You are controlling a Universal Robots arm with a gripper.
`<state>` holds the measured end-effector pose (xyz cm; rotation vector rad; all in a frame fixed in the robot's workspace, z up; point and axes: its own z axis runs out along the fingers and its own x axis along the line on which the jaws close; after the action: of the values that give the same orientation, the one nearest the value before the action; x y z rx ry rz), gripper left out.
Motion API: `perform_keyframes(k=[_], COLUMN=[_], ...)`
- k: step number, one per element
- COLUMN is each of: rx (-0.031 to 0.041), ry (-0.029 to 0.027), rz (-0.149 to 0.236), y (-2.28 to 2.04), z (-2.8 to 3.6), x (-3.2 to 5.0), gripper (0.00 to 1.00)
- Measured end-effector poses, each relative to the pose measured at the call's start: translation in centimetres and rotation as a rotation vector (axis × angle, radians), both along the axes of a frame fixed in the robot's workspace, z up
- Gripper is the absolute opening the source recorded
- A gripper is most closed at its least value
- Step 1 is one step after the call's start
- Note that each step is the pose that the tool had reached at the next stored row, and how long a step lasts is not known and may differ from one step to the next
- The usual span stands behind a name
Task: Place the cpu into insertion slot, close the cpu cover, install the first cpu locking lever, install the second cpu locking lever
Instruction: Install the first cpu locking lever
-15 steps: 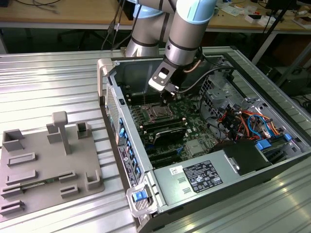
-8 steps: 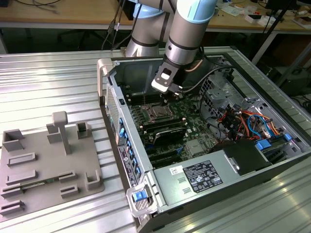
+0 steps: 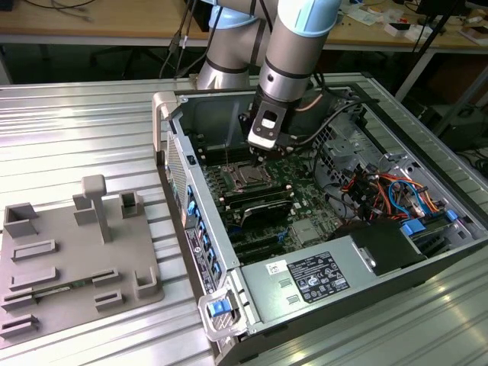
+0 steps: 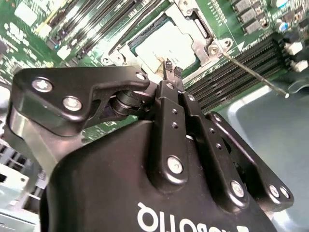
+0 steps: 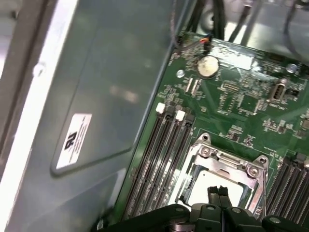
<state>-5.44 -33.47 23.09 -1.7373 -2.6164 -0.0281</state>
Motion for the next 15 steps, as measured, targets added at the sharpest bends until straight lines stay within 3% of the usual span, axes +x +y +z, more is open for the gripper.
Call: perform_keyframes(k=[5,7,15], rx=[0.0024,0.0050,0.0069], ry=[0.0020,0.0027,0.0033], rz=[0.098,0.158,0.331], y=[0.00,0.00,0.00], z=[-0.05,-0.10,-0.23], x=[0.00,0.00,0.00], gripper=[0.11,0.11,0.11])
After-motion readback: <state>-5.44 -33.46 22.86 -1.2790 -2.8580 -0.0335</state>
